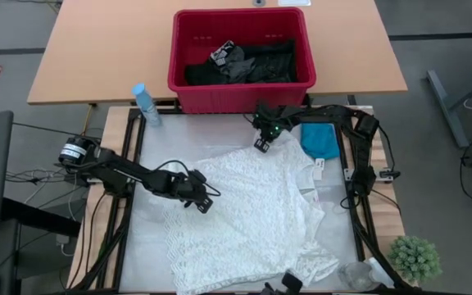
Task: Fold laundry
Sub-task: Fold the white shirt
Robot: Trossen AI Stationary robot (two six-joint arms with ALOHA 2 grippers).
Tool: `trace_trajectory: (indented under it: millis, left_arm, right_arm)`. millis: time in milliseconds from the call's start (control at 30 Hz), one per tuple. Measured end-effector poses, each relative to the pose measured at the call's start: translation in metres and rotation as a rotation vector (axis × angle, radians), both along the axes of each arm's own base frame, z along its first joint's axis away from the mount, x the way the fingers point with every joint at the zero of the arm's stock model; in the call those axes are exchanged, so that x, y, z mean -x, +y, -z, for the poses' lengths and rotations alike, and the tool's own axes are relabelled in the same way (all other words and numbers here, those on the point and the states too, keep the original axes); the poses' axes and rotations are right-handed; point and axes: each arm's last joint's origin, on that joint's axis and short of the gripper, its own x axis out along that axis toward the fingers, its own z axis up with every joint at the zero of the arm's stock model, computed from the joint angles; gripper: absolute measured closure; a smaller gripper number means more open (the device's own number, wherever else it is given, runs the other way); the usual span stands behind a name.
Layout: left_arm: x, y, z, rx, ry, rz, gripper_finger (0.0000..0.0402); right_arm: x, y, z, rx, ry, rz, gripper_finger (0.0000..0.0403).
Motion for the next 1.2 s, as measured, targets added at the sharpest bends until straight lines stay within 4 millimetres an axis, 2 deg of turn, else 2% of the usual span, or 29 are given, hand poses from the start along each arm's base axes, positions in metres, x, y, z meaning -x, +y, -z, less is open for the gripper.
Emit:
trace_trajectory:
  millis: [300,600,933,1033,1200]
  left_arm:
    - [0.015,-0.010,0.015,0.018,0.011,0.006,0.0246]
    - [0.021,-0.031,0.015,0.090,0.000,-0.005,0.0246]
    - [0.022,-0.032,0.015,0.105,0.013,0.009,0.0246]
    - [0.023,-0.032,0.016,0.107,0.018,0.001,0.0246]
    - [0.023,-0.033,0.016,0.118,0.027,0.005,0.0246]
  right_arm:
    - [-0.013,-0.013,-0.047,0.078,-0.028,0.018,0.0386]
    - [-0.010,-0.016,-0.091,0.193,0.133,0.037,0.0386]
    - [-0.009,-0.018,-0.142,0.272,0.139,0.039,0.0386]
    - [-0.006,-0.015,-0.148,0.262,0.157,0.038,0.0386]
    - [0.001,-0.014,-0.147,0.265,0.247,0.057,0.0386]
